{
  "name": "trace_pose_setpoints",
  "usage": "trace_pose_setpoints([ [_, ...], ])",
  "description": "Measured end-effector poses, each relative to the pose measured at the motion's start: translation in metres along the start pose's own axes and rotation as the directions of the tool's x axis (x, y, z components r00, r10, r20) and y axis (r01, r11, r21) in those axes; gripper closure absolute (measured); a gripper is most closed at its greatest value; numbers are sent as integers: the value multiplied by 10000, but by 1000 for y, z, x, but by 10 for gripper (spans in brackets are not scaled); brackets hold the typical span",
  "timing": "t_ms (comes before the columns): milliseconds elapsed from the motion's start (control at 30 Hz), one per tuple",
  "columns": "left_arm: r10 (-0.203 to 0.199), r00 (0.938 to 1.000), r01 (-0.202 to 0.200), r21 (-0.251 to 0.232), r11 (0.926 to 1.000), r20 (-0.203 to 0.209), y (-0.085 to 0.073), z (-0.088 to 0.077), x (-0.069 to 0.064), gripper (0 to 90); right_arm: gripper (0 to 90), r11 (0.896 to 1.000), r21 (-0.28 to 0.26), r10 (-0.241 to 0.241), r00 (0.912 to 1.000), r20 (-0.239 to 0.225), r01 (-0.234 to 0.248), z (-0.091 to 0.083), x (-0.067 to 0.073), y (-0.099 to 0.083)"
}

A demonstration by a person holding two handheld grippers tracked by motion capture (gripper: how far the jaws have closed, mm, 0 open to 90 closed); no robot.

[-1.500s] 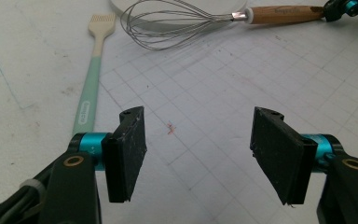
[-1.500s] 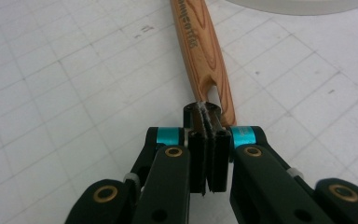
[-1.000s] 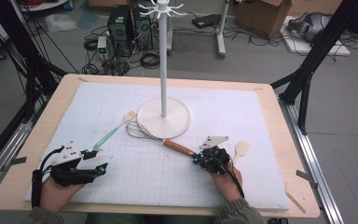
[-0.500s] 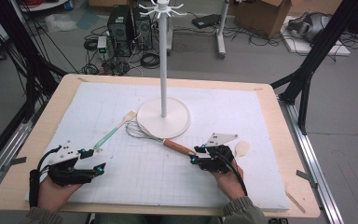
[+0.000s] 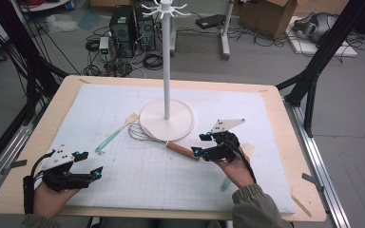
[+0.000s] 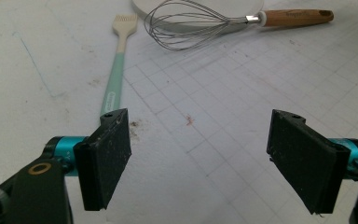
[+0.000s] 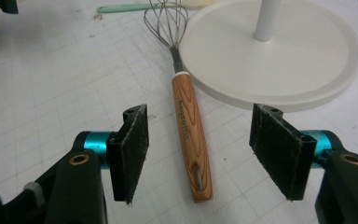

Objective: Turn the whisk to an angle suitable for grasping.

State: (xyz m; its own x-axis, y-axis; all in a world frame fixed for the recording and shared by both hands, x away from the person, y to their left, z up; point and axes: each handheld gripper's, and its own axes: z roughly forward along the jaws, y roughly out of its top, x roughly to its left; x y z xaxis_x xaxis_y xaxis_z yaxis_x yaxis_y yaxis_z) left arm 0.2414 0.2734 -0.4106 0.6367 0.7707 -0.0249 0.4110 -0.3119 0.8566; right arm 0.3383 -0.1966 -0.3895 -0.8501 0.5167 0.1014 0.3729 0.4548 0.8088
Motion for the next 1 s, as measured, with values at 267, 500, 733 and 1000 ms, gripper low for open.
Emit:
trace_pose_setpoints([
  [267,55,9999,-55,31,10000,91,1,3,-2,218,358,9992,376,-159,9999,19,158,10,-3,4],
  [500,39,10000,-39,35,10000,72,2,4,-1,218,357,9996,184,-209,9998,-16,209,10,-8,13],
  [733,84,9998,-84,-16,10000,163,4,7,-2,218,359,9993,302,-232,9997,-28,232,13,-7,13],
  [1000,143,9994,-143,-1,9999,328,6,11,-3,218,362,9987,435,-273,9996,-17,274,16,-9,15],
])
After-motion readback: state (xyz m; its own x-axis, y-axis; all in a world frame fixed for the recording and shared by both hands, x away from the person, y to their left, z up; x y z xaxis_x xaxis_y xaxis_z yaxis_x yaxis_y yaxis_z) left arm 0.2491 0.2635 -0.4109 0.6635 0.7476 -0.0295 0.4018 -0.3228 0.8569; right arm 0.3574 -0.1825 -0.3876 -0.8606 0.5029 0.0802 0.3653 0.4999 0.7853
